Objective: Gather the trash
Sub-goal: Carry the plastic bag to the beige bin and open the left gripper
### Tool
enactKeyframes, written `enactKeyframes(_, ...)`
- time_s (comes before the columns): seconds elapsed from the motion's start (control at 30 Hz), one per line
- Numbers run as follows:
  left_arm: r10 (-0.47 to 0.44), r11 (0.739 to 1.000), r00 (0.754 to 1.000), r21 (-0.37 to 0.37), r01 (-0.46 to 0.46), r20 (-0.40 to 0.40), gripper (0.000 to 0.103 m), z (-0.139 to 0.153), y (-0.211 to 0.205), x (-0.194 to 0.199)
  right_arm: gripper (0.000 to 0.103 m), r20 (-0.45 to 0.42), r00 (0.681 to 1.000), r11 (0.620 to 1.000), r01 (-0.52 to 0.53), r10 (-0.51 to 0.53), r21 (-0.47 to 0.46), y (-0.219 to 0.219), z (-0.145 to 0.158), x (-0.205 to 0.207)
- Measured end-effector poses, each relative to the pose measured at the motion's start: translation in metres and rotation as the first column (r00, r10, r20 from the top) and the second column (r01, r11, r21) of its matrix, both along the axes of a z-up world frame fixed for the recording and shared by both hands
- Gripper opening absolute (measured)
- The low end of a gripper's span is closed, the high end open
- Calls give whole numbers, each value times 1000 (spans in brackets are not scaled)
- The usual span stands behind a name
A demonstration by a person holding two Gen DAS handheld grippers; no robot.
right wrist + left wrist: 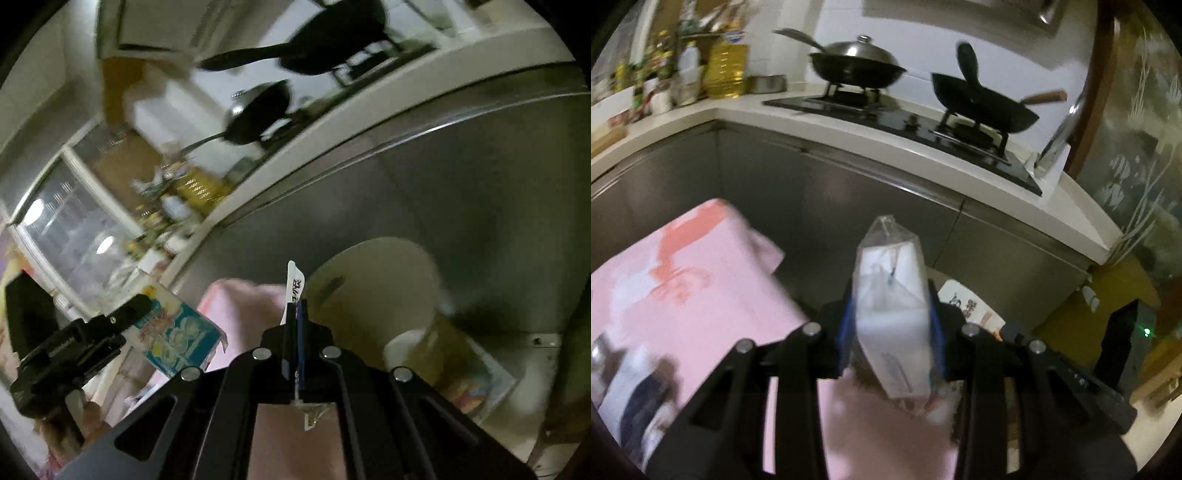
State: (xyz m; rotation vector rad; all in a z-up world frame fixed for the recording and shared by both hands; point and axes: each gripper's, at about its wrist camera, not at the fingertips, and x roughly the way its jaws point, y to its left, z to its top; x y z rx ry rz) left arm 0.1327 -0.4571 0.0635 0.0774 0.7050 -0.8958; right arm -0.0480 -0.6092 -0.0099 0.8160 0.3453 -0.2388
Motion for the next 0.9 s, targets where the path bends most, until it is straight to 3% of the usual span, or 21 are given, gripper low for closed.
enactKeyframes(0.1, -22, 999, 1000, 43, 23, -10, 35, -26, -40, 10, 0, -47, 998, 999, 47, -48, -12, -13, -17, 9)
enactKeyframes(0.2, -31, 991, 999, 125, 35, -33, 40, -55, -66, 15, 0, -69, 996, 998, 54, -51, 40, -22, -37, 19)
enactKeyframes(0.27, -15, 985, 999, 172, 23, -48, 66, -69, -69, 18, 1, -70, 996, 994, 58, -51, 93, -24, -49, 21)
enactKeyframes(0.33, 11, 983, 998, 181, -1, -54, 69, -80, -66, 19, 8, -70, 997, 992, 50, -42, 117, -25, -58, 21)
enactKeyframes(0.43, 17, 981, 997, 192, -4, -69, 69, -83, -62, 19, 40, -68, 996, 990, 59, -50, 126, -24, -56, 20)
enactKeyframes(0.47, 20, 982, 998, 189, -8, -66, 69, -80, -59, 18, 51, -60, 996, 990, 66, -59, 126, -21, -52, 16)
enactKeyframes(0.5, 23, 984, 998, 179, -13, -57, 69, -75, -54, 16, 52, -49, 997, 990, 71, -66, 122, -21, -46, 16)
enactKeyframes(0.6, 22, 990, 999, 137, -15, -43, 69, -48, -39, 11, 52, -11, 997, 991, 72, -71, 114, -16, -29, 7)
enactKeyframes(0.73, -31, 999, 999, 24, 32, -24, 69, 7, 3, -13, 52, 73, 995, 996, 59, -64, 74, 3, 8, -12)
enactKeyframes(0.8, -68, 997, 998, -29, 69, 10, 69, 34, 39, -30, 52, 120, 992, 999, 35, -38, 29, 19, 27, -21)
enactKeyframes(0.9, -58, 994, 992, -85, 68, 108, 69, 71, 126, -59, 52, 154, 987, 999, -51, 53, -16, 47, 47, -25)
